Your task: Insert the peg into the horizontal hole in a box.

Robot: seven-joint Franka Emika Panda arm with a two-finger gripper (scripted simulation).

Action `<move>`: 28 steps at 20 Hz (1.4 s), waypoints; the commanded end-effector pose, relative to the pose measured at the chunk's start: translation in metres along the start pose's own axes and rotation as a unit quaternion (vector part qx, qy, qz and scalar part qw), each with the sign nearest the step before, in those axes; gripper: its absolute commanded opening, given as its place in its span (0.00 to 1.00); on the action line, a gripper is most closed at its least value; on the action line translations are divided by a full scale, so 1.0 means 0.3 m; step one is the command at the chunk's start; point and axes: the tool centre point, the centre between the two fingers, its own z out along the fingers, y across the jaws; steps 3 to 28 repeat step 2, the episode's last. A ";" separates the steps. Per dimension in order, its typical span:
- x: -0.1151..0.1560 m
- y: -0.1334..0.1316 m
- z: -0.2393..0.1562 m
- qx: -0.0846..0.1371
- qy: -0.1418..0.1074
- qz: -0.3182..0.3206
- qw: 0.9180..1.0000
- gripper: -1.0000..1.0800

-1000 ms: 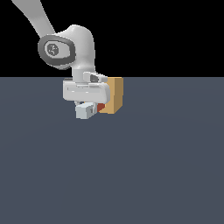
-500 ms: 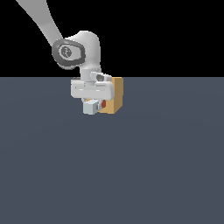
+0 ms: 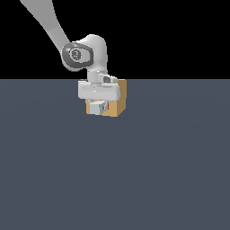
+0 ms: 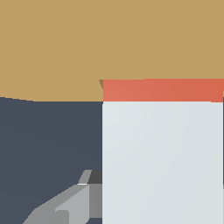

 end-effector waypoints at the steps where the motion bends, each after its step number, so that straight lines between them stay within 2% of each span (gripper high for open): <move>1: 0.029 0.010 -0.007 -0.004 0.004 -0.001 1.000 0.00; 28: 0.030 0.010 -0.007 -0.004 0.004 -0.001 1.000 0.00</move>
